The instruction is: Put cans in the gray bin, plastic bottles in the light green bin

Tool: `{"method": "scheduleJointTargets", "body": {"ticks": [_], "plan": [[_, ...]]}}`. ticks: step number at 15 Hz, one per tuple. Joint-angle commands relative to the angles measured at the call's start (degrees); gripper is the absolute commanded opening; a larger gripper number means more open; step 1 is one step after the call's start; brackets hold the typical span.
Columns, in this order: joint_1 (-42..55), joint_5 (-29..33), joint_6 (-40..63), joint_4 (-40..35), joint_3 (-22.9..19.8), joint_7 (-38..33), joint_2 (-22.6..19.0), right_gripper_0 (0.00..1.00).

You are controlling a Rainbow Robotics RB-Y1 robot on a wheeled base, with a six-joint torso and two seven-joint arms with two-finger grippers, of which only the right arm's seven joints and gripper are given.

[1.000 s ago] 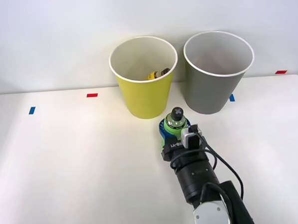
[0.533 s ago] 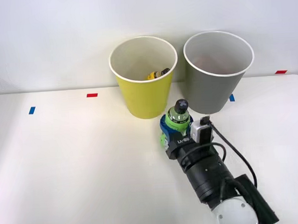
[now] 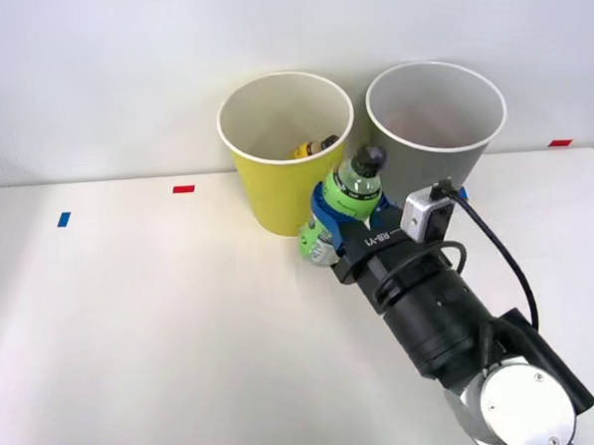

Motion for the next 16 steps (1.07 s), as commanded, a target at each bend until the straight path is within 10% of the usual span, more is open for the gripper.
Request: {"method": "scheduleJointTargets", "body": {"ticks": [1,16], "plan": [[-2.1,-1.0,3.8,-3.2,-1.5,0.0,2.9,0.02],[-39.1,-8.0,3.4,30.2,-8.8,0.0,9.2,0.01]]}}
